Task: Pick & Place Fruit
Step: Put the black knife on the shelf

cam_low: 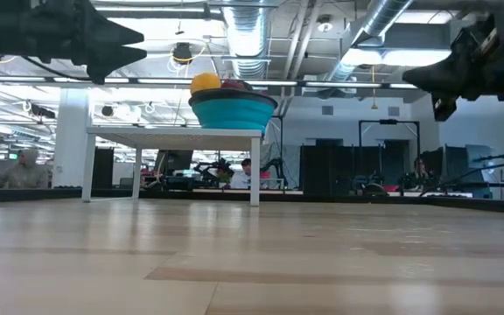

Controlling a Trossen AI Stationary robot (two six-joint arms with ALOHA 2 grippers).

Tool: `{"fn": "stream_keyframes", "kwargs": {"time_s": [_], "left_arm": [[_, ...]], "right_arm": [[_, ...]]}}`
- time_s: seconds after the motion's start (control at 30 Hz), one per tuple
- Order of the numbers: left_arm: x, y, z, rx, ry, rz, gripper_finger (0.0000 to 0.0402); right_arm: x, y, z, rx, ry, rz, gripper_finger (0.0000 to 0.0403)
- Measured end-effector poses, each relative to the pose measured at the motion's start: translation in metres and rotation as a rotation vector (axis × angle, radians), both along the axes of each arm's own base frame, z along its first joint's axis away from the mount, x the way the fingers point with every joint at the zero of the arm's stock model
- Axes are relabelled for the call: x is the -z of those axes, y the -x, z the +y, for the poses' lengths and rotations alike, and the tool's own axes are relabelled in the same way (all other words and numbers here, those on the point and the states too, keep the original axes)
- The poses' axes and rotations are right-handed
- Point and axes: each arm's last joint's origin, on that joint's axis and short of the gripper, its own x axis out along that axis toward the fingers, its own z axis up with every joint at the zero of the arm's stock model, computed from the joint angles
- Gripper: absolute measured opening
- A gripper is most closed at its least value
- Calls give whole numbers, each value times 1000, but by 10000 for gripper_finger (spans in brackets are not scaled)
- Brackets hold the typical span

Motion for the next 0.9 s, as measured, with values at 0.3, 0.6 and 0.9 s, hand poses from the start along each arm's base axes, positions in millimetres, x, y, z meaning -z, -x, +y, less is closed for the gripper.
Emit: {"fn": "stream_keyframes", "kwargs": {"time_s": [0.3, 0.6, 0.9], "left_arm": [[11, 5, -2, 42, -7, -16, 171], [17, 5, -2, 42, -5, -8, 165], [16, 5, -2, 42, -6, -10, 167]], "right_arm": [[-5, -2, 6, -10, 36, -13, 1], [-7, -27, 28, 46, -74, 210, 0], [-28, -77, 72, 62, -113, 668, 0]]}}
